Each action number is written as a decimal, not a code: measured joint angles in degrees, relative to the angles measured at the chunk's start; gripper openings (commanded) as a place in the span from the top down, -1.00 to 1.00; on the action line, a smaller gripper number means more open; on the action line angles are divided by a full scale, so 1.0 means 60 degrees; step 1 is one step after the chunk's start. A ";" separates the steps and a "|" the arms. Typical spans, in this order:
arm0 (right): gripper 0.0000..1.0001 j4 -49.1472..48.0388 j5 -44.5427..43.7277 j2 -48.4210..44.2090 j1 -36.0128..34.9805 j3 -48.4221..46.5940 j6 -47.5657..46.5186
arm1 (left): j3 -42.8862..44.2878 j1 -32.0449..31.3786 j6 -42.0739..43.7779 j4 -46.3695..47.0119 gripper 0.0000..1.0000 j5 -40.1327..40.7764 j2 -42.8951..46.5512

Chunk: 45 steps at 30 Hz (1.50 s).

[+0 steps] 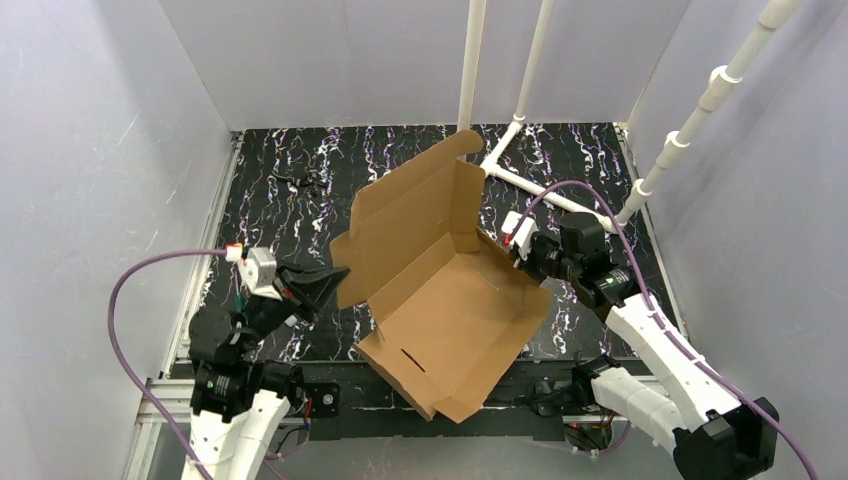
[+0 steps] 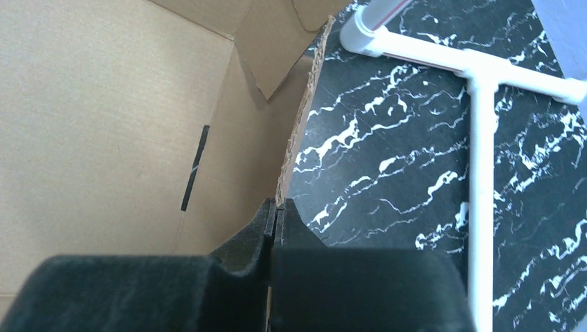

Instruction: Fold the paper box

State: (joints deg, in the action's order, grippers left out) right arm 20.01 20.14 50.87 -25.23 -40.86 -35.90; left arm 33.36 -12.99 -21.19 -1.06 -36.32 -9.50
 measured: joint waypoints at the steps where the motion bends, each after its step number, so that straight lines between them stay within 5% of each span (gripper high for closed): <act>1: 0.97 0.0000 -0.0084 -0.0047 0.0069 0.0000 0.0015 | 0.0073 0.0000 0.0029 0.0146 1.00 -0.0055 -0.0273; 16: 0.97 -0.1217 -0.1526 0.1282 0.0189 0.0069 0.0197 | 0.0856 -0.0754 0.1366 0.2444 1.00 -0.0157 -0.5209; 26: 0.97 -0.1239 -0.1268 0.1115 0.0204 0.0670 0.0018 | -0.0011 -0.0940 0.0758 0.3085 1.00 0.1606 -0.4473; 36: 0.97 -0.1144 -0.0601 0.1067 0.0331 0.0670 0.0750 | -0.1880 -0.0947 0.0459 0.3417 1.00 0.2160 -0.1344; 45: 0.97 -0.1942 -0.1126 0.1286 0.0404 0.0863 0.0707 | -0.1009 -0.0962 0.1293 0.3905 1.00 0.0998 -0.3439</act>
State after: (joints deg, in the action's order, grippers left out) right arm 8.36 13.39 58.59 -22.81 -35.68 -31.66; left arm 27.31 -18.76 -13.43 22.37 -30.33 -30.13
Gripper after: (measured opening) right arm 0.033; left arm 0.013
